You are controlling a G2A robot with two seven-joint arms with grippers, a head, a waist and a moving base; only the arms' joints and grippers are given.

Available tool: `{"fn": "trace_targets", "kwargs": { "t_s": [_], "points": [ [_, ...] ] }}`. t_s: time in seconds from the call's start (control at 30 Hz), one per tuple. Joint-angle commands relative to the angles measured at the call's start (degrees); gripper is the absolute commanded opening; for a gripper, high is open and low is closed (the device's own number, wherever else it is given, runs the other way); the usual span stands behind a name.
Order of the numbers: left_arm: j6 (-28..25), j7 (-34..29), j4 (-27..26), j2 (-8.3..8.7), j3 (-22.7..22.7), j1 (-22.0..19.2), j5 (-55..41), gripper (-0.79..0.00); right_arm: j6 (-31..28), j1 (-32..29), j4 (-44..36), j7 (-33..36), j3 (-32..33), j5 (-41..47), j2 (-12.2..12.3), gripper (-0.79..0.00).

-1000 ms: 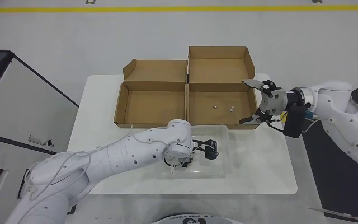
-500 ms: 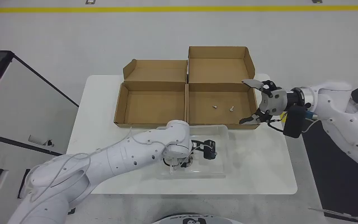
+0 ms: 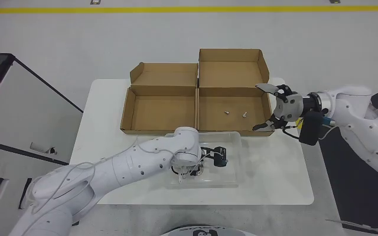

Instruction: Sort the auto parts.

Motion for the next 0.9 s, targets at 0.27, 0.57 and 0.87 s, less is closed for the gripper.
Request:
{"fn": "trace_targets", "kwargs": {
  "t_s": [0.27,0.57,0.87],
  "points": [
    [-0.32,0.33,0.56,-0.07,0.07,-0.11,-0.49,-0.416,0.0,0.0,0.0,0.0,0.0,0.0,0.0,0.0],
    [-0.2,0.21,0.09,0.24,0.35,-0.78,-0.86,-0.425,0.0,0.0,0.0,0.0,0.0,0.0,0.0,0.0],
    [-0.59,0.6,0.21,0.39,0.83,-1.05,-1.16,-0.486,0.0,0.0,0.0,0.0,0.0,0.0,0.0,0.0]
  ]
}}
